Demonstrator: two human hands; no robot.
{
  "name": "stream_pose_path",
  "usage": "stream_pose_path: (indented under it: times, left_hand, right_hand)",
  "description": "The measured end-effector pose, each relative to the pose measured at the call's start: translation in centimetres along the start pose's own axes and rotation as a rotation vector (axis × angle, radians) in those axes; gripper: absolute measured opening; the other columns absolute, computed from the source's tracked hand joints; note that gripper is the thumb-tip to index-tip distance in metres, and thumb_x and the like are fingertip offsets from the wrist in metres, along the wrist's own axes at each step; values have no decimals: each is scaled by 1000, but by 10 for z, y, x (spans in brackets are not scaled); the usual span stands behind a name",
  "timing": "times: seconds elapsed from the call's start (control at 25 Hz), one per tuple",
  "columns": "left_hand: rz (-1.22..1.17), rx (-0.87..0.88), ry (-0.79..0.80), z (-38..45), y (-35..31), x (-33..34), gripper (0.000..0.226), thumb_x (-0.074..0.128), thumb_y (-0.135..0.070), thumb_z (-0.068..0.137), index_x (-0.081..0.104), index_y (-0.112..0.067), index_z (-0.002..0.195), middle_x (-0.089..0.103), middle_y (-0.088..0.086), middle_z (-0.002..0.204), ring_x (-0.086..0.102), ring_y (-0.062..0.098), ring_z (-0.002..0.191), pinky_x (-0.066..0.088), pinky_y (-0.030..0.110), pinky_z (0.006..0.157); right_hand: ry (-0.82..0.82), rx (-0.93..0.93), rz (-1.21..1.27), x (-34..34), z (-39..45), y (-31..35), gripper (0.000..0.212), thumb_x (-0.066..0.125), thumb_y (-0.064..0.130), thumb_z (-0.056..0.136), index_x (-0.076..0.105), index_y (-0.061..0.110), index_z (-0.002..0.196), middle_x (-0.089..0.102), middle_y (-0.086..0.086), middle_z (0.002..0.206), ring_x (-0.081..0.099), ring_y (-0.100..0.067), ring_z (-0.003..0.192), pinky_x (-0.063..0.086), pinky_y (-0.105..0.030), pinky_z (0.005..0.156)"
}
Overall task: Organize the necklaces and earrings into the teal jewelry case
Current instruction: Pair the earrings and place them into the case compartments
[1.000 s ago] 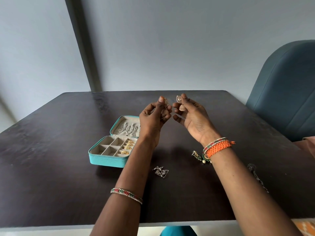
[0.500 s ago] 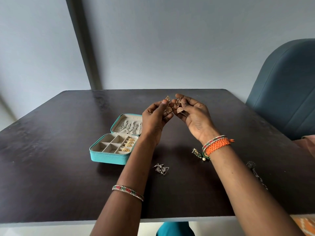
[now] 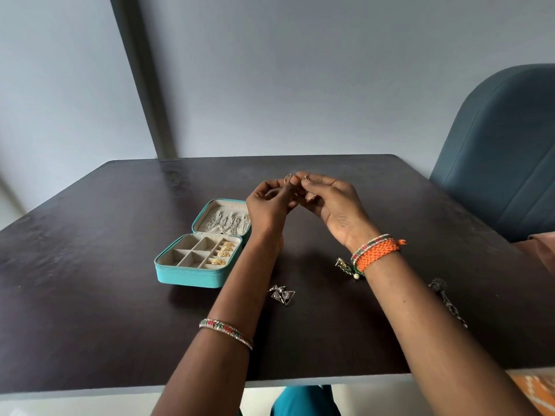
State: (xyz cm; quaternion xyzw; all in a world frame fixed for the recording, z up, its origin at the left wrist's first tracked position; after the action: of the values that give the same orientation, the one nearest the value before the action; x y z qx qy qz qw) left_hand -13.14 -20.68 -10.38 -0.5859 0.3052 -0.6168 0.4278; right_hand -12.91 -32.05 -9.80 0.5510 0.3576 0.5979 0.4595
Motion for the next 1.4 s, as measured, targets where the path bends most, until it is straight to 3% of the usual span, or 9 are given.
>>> stream_pose_path:
  times: [0.12, 0.32, 0.52, 0.68, 0.88, 1.0, 1.16, 1.32, 1.4]
  left_hand:
    - [0, -38, -4, -4, -1, -1, 12, 70, -8, 83, 60, -7, 77, 64, -1, 56, 51, 6, 47, 52, 16, 57]
    - [-209, -310, 112, -20, -10, -15, 12, 55, -13, 93, 62, -5, 88, 68, 1, 62, 61, 5, 54, 52, 11, 58]
    - [-189, -276, 136, -47, -53, -37, 17, 51, -9, 95, 63, -6, 83, 70, 1, 62, 65, 5, 55, 56, 16, 63]
    - [16, -187, 172, -66, -92, -66, 10, 56, -4, 90, 65, -4, 85, 70, 4, 65, 66, 6, 58, 57, 17, 64]
    - [594, 29, 53, -74, -125, -110, 2, 69, -14, 82, 70, -13, 81, 70, -4, 66, 62, 0, 59, 52, 14, 60]
    - [709, 34, -33, -64, -125, -134, 6, 68, -18, 85, 68, -17, 79, 68, -3, 70, 59, 4, 63, 49, 18, 57]
    - [882, 52, -103, -43, -107, -158, 9, 71, -21, 83, 72, -12, 83, 63, -3, 63, 51, 0, 52, 39, 14, 47]
    - [1005, 45, -52, -27, -92, -163, 6, 76, -19, 78, 73, -14, 78, 69, 2, 70, 64, 12, 66, 52, 26, 68]
    - [1034, 45, -25, -21, -89, -163, 7, 76, -17, 76, 72, -11, 78, 70, 4, 70, 64, 12, 64, 53, 29, 69]
  right_hand:
    - [-14, -102, -124, -1, -7, -1, 20, 63, 3, 87, 69, 5, 106, 71, -12, 105, 69, -21, 96, 56, -28, 79]
    - [32, -159, -233, 3, -23, 4, 21, 67, 4, 84, 71, 12, 102, 73, -3, 100, 69, -18, 95, 55, -25, 77]
    - [165, -143, -145, 31, -49, 16, 21, 59, -2, 87, 68, 11, 101, 75, 6, 84, 71, -10, 83, 57, -24, 78]
    - [253, -134, -90, 57, -67, 24, 21, 60, -3, 85, 69, 12, 97, 75, 1, 84, 71, -14, 81, 58, -26, 75]
    - [294, -136, -108, 94, -73, 12, 15, 63, -4, 84, 68, 5, 94, 74, -5, 79, 69, -14, 68, 59, -25, 65]
    - [260, -91, -114, 109, -62, -1, 12, 63, -6, 83, 67, 1, 92, 70, -9, 79, 68, -11, 62, 60, -27, 65]
    - [219, 37, -151, 125, -49, -28, 12, 63, -9, 83, 67, 1, 88, 67, -10, 79, 67, -14, 62, 60, -27, 61]
    - [195, -2, -288, 131, -39, -39, 13, 65, -8, 81, 68, 2, 89, 67, -8, 78, 67, -16, 69, 60, -29, 63]
    - [173, -28, -326, 128, -38, -45, 14, 67, -6, 81, 70, 6, 88, 68, -8, 80, 67, -19, 73, 60, -32, 68]
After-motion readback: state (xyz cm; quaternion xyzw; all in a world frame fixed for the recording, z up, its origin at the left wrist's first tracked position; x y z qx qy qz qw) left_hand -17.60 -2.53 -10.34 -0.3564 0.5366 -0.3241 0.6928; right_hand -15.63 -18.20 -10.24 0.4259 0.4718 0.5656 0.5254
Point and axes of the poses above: each hand's wrist, its own z-axis towards the middle knuckle, its own x-axis out of the palm, y = z × x, the point moved 2 cm from there along z, towards the middle knuckle
